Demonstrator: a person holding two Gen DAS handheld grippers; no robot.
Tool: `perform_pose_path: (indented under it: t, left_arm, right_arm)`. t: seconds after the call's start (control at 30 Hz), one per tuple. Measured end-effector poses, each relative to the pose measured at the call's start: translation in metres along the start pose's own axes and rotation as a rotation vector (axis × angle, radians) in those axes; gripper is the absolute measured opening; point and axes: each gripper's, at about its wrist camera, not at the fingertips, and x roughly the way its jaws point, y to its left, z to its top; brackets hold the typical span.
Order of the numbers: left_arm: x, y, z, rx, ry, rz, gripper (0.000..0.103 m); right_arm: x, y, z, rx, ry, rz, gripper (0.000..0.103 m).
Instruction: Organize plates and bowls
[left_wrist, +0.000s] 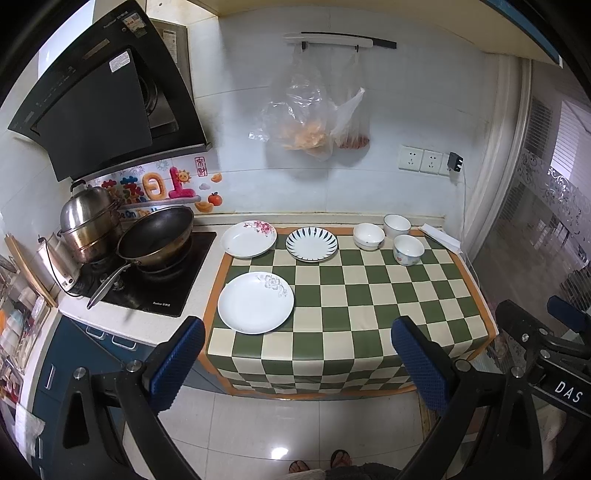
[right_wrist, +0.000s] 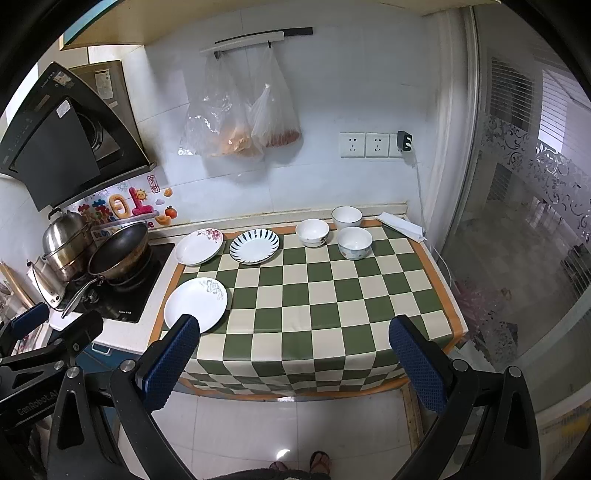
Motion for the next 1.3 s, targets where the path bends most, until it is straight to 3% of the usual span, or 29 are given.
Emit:
perform_pose_path:
  t: [1.3]
  left_arm:
    - [-0.011,0.014,-0.006,-0.01,-0.011,0.005,0.103]
  right_arm:
    - [-0.002,0.001,0.005,-0.009,0.008,0.012,0.103]
